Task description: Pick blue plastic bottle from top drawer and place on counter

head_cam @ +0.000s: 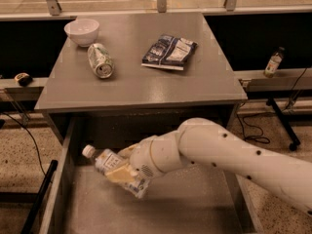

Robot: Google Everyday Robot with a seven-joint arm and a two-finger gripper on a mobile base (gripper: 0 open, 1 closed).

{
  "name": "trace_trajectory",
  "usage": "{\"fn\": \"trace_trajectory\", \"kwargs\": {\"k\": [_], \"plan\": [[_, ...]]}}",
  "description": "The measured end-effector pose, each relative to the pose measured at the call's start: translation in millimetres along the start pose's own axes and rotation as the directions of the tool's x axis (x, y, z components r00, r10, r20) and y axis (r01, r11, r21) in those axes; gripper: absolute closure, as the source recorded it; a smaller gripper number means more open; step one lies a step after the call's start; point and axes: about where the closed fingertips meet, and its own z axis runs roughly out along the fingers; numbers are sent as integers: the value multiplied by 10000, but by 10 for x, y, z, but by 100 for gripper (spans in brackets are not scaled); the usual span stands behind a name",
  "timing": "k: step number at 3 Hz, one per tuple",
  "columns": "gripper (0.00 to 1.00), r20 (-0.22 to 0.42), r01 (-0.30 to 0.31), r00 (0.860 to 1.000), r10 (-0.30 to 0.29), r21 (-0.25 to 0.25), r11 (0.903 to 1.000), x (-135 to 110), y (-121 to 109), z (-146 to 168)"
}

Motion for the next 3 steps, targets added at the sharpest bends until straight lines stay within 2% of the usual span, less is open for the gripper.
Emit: {"fn": "trace_trajectory", "kwargs": {"k": [1, 2, 3], "plan": [[100, 1396, 268, 9900, -218, -338, 9991, 46, -322, -349], [100, 2122, 1458, 9675, -1372, -253, 9890, -11, -685, -714], [100, 2253, 2811, 9328, -2812, 334, 9591, -146, -888, -1133]]}}
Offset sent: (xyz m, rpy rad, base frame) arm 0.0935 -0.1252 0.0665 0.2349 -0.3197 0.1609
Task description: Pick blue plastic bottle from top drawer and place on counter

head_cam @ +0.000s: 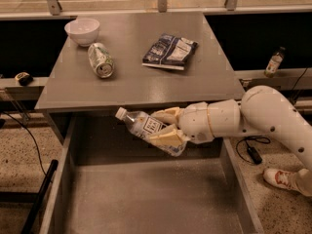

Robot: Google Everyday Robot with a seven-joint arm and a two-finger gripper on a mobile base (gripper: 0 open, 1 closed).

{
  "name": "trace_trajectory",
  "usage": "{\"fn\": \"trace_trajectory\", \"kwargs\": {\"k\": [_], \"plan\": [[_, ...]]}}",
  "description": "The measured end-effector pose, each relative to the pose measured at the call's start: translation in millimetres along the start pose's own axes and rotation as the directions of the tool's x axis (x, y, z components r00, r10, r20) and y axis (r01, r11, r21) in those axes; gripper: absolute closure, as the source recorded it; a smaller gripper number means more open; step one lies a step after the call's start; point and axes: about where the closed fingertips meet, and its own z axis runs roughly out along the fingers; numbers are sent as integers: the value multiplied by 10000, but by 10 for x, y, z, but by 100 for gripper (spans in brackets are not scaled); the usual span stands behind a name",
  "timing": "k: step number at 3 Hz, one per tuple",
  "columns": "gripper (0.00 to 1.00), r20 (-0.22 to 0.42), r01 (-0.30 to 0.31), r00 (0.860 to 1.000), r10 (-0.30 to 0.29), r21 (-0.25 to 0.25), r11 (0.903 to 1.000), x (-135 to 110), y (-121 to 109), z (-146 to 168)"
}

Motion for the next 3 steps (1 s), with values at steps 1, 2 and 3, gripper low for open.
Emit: {"fn": "trace_trajectory", "kwargs": {"k": [1, 2, 3], "plan": [[100, 0, 0, 10000, 0, -1, 10000, 0, 0, 0], [100, -204, 310, 9993, -311, -63, 9995, -63, -17, -34], [100, -937, 1246, 9879, -1239, 22, 9922, -372, -47, -272]]}}
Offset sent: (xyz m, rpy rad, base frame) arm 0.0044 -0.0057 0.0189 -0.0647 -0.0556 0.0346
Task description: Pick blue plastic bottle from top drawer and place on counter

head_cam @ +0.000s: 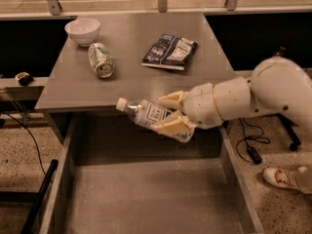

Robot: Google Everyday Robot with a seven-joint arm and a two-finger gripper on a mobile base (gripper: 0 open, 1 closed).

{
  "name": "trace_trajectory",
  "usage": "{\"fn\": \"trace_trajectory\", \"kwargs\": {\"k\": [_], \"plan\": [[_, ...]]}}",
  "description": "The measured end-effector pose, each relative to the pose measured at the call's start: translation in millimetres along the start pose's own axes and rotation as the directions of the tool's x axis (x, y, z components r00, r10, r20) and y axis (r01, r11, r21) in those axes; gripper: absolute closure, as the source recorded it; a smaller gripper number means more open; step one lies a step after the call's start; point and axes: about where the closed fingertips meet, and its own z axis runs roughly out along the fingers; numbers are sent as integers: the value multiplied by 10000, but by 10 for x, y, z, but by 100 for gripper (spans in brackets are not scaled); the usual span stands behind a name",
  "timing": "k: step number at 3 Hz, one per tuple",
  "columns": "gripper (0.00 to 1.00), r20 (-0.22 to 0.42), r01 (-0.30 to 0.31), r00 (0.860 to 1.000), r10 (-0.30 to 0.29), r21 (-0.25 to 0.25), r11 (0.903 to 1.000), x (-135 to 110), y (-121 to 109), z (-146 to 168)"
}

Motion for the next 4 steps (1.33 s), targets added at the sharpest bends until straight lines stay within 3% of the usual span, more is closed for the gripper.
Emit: {"fn": "trace_trajectory", "kwargs": {"k": [1, 2, 3, 4], "plan": [[100, -1183, 1169, 9859, -1184, -199, 9929, -490, -89, -261], [100, -2903, 1427, 9461, -1439, -255, 9894, -714, -400, -566], [100, -4471, 868, 8909, -796, -44, 9962, -584, -874, -859], [100, -4676, 588, 8795, -881, -769, 9953, -614, -1193, -743]]}}
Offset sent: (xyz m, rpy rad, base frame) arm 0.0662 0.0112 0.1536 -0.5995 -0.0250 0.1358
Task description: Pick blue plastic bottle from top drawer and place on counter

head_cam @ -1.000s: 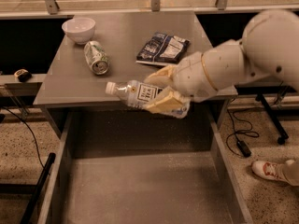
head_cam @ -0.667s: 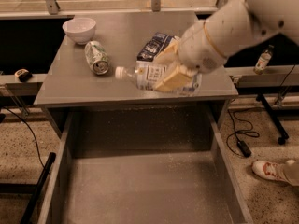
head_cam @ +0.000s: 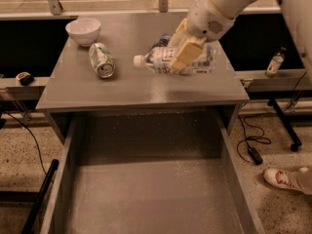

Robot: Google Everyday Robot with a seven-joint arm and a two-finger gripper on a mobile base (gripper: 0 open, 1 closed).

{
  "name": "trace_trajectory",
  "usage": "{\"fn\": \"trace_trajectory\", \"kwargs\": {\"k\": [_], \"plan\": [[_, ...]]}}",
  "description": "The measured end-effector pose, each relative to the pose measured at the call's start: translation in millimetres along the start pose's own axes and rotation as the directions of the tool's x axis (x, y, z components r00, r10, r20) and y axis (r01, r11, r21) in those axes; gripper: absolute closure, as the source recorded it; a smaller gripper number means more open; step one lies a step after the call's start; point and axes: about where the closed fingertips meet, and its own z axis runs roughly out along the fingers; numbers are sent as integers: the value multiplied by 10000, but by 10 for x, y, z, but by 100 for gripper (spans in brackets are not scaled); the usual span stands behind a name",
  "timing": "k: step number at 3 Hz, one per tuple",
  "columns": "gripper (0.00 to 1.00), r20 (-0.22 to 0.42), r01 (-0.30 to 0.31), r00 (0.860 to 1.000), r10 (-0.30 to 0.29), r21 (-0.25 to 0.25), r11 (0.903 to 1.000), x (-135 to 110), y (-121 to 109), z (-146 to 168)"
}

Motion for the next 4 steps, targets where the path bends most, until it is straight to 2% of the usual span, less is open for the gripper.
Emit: {"fn": "trace_trajectory", "kwargs": {"k": [1, 2, 3, 4], "plan": [[100, 721, 71, 9974, -31, -550, 9985, -89, -240, 218], [100, 1370, -21, 9905, 154, -965, 9953, -32, -338, 453], [100, 1472, -221, 9883, 401, -1214, 9924, 98, -341, 630], [82, 1276, -570, 9890, 742, -1339, 9894, 209, -309, 737]]}}
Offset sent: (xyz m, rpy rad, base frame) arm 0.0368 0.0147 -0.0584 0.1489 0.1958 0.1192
